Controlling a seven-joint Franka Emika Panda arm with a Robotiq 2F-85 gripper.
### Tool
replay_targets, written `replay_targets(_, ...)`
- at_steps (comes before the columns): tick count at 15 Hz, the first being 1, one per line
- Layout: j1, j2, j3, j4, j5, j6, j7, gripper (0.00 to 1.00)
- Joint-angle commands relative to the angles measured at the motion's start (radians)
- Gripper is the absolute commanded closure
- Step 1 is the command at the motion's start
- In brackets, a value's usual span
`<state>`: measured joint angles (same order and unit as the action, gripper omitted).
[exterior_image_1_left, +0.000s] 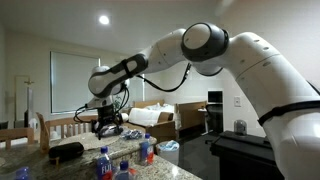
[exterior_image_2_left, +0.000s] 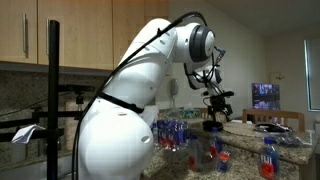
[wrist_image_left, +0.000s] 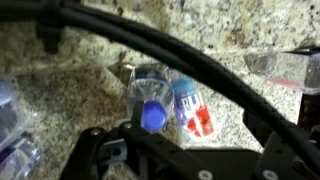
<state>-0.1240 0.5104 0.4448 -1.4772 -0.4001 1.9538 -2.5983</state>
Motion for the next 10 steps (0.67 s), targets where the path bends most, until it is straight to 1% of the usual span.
replay_targets(1, -0.186, -0.128, 0.230, -0.120, -0.015, -0.123, 0.000, 0.00)
replay_targets(2, -0.153, -0.172, 0.179, -0.155, 0.036, -0.113, -0.007, 0.00)
replay_targets(3, -0.182, -0.214, 0.197, -0.197, 0.054, -0.107, 0.009, 0.00)
replay_targets(4, -0.084, -0.299, 0.049, -0.256, 0.146, -0.067, -0.007, 0.00)
replay_targets(5, -0.072, -0.340, 0.020, -0.301, 0.182, -0.057, 0.002, 0.00)
replay_targets(7, -0.007, -0.410, -0.071, -0.400, 0.247, -0.030, 0.002, 0.00)
replay_targets(9, 0.059, -0.443, -0.132, -0.471, 0.252, -0.013, -0.007, 0.00)
replay_targets(10, 0.090, -0.441, -0.156, -0.485, 0.247, -0.003, 0.009, 0.00)
